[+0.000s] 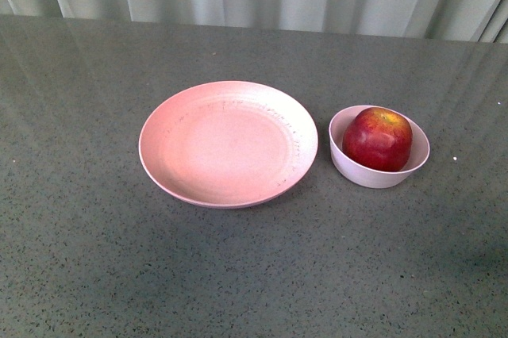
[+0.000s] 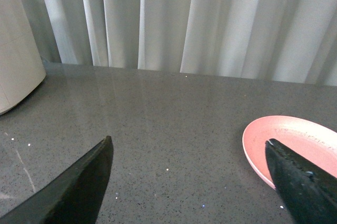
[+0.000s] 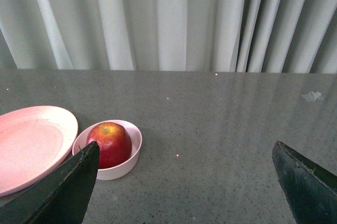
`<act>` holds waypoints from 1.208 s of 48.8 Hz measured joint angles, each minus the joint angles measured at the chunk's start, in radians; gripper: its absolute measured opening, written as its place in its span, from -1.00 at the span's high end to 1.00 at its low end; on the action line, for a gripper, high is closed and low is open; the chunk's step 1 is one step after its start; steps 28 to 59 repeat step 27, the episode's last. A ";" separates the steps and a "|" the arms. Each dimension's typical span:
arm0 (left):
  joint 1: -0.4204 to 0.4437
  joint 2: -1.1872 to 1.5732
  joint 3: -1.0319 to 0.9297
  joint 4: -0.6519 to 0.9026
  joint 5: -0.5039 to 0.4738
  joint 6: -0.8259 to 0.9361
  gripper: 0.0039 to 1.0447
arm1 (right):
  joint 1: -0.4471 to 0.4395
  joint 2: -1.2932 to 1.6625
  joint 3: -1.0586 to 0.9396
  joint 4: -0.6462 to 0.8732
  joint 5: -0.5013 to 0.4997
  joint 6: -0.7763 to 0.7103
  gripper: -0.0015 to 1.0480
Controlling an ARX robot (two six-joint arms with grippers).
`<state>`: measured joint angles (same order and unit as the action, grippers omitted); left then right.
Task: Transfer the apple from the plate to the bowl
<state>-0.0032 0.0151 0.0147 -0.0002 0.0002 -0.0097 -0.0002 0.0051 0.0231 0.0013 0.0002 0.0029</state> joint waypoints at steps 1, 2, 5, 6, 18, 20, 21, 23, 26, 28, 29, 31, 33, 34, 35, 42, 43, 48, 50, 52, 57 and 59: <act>0.000 0.000 0.000 0.000 0.000 0.000 -0.79 | 0.000 0.000 0.000 0.000 0.000 0.000 -0.83; 0.000 0.000 0.000 0.000 0.000 0.001 -0.86 | 0.000 0.000 0.000 0.000 0.000 0.000 -0.83; 0.000 0.000 0.000 0.000 0.000 0.002 -0.82 | 0.000 0.000 0.000 0.000 0.000 0.000 -0.83; 0.000 0.000 0.000 0.000 0.000 0.002 -0.83 | 0.000 0.000 0.000 0.000 0.000 0.000 -0.83; 0.000 0.000 0.000 0.000 0.000 0.002 -0.83 | 0.000 0.000 0.000 0.000 0.000 0.000 -0.83; 0.000 0.000 0.000 0.000 0.000 0.002 -0.83 | 0.000 0.000 0.000 0.000 0.000 0.000 -0.83; 0.000 0.000 0.000 0.000 0.000 0.002 -0.83 | 0.000 0.000 0.000 0.000 0.000 0.000 -0.83; 0.000 0.000 0.000 0.000 0.000 0.002 -0.83 | 0.000 0.000 0.000 0.000 0.000 0.000 -0.83; 0.000 0.000 0.000 0.000 0.000 0.002 -0.83 | 0.000 0.000 0.000 0.000 0.000 0.000 -0.83; 0.000 0.000 0.000 0.000 0.000 0.002 -0.83 | 0.000 0.000 0.000 0.000 0.000 0.000 -0.83; 0.000 0.000 0.000 0.000 0.000 0.002 -0.83 | 0.000 0.000 0.000 0.000 0.000 0.000 -0.83; 0.000 0.000 0.000 0.000 0.000 0.002 -0.83 | 0.000 0.000 0.000 0.000 0.000 0.000 -0.83; 0.000 0.000 0.000 0.000 0.000 0.002 -0.83 | 0.000 0.000 0.000 0.000 0.000 0.000 -0.83; 0.000 0.000 0.000 0.000 0.000 0.002 -0.83 | 0.000 0.000 0.000 0.000 0.000 0.000 -0.83; 0.000 0.000 0.000 0.000 0.000 0.002 -0.83 | 0.000 0.000 0.000 0.000 0.000 0.000 -0.83; 0.000 0.000 0.000 0.000 0.000 0.002 -0.83 | 0.000 0.000 0.000 0.000 0.000 0.000 -0.83; 0.000 0.000 0.000 0.000 0.000 0.002 -0.83 | 0.000 0.000 0.000 0.000 0.000 0.000 -0.83; 0.000 0.000 0.000 0.000 0.000 0.002 -0.83 | 0.000 0.000 0.000 0.000 0.000 0.000 -0.83; 0.000 0.000 0.000 0.000 0.000 0.002 -0.83 | 0.000 0.000 0.000 0.000 0.000 0.000 -0.83; 0.000 0.000 0.000 0.000 0.000 0.002 -0.83 | 0.000 0.000 0.000 0.000 0.000 0.000 -0.83; 0.000 0.000 0.000 0.000 0.000 0.002 -0.83 | 0.000 0.000 0.000 0.000 0.000 0.000 -0.83; 0.000 0.000 0.000 0.000 0.000 0.002 -0.83 | 0.000 0.000 0.000 0.000 0.000 0.000 -0.83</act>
